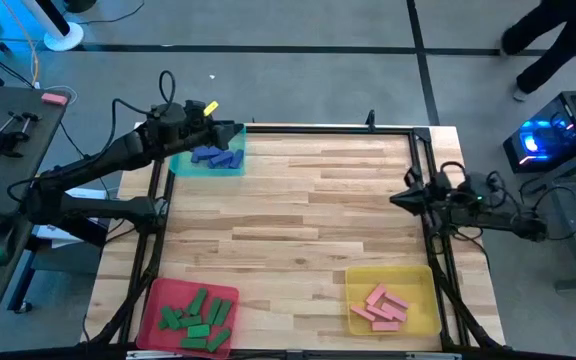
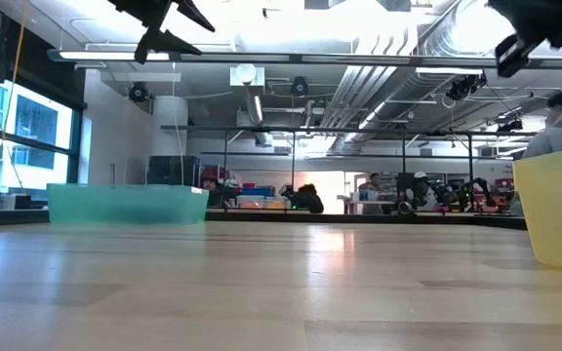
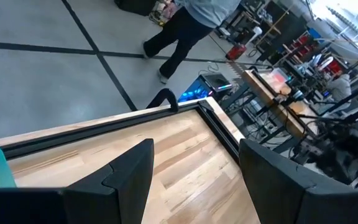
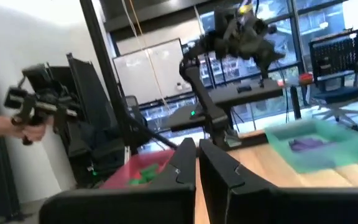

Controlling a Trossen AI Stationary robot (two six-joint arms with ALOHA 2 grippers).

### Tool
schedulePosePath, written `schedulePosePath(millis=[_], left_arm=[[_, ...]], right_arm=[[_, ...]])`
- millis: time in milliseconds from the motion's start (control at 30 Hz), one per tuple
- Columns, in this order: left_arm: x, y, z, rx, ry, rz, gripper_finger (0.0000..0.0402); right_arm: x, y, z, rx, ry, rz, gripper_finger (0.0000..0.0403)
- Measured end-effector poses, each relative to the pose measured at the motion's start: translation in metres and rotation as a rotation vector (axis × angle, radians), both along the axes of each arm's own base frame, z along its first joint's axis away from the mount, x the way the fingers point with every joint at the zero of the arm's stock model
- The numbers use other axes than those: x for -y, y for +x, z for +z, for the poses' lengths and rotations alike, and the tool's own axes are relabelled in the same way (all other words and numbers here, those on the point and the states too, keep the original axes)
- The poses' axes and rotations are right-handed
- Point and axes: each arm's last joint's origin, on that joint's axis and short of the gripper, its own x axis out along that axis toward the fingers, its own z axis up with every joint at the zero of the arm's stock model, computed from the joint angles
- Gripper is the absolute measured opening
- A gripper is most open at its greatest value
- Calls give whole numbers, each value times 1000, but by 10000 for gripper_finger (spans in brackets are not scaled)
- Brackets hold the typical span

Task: Sort blocks
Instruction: Return to Home Position

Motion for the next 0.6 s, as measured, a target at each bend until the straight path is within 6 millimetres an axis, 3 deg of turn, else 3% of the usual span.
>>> schedulePosePath(millis=[333,600], left_arm=[[1,-16,9,13,66,2,220],[12,-59,15,-112,173,25,220]], right_arm=[[4,21,-48,123,168,-12,0],[5,24,-66,-78,140,-61,0]])
